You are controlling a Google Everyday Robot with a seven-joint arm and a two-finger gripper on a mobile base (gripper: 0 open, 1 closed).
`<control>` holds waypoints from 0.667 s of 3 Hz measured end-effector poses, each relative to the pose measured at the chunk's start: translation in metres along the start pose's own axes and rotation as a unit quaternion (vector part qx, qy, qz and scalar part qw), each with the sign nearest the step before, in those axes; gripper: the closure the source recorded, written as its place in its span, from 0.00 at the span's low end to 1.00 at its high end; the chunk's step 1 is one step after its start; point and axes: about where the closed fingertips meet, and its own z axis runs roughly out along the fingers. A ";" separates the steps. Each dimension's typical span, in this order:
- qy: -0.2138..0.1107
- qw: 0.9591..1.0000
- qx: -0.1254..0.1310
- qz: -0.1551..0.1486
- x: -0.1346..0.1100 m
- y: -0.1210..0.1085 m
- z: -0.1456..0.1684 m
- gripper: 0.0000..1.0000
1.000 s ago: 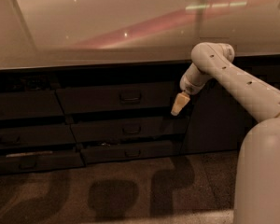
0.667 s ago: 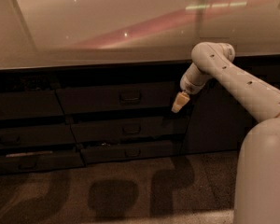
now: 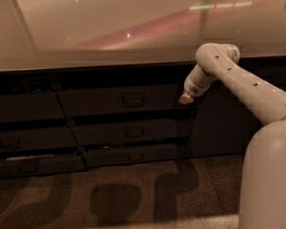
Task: Open top drawer
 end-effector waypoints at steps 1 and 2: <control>0.000 1.000 0.000 0.000 0.000 0.000 0.000 0.89; 0.000 1.000 0.000 0.000 0.000 0.000 0.000 1.00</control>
Offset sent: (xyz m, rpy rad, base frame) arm 0.0000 0.0000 0.0000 0.0000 0.0000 0.0000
